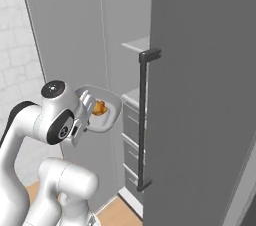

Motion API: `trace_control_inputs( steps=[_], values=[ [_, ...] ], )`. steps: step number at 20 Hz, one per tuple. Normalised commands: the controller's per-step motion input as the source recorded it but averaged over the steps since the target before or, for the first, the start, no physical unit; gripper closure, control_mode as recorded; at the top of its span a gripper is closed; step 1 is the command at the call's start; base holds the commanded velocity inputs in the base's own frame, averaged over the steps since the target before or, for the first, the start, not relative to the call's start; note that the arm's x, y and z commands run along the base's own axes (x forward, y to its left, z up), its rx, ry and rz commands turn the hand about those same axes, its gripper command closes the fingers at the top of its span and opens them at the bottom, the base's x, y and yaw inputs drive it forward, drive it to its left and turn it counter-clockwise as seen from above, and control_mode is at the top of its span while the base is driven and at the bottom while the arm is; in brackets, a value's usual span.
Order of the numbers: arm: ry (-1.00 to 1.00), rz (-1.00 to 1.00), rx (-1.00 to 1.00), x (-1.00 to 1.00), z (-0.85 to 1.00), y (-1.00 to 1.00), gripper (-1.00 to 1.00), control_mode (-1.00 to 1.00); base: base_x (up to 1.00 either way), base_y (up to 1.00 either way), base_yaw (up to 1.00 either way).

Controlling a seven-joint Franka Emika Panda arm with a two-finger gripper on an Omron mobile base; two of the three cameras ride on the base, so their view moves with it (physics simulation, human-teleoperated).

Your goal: Take the meat container that has the chicken drumstick and place it on the second highest rack of the freezer. Then take the vegetable container that has the lemon and broccoli and place it on the highest rack of the freezer.

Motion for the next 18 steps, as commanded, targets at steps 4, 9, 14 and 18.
trace_control_inputs(
  steps=[4,9,14,18],
  values=[
    [0.0,0.0,0.0,0.0,0.0,0.0,1.0,1.0,0.09,0.0,-0.16],
    [0.0,0.0,0.0,0.0,0.0,0.0,1.0,1.0,0.35,0.03,-0.2],
    [0.0,0.0,0.0,0.0,0.0,0.0,1.0,1.0,0.56,0.0,-0.11],
    [0.0,0.0,0.0,0.0,0.0,0.0,1.0,1.0,0.45,0.15,-0.11]
  ],
)
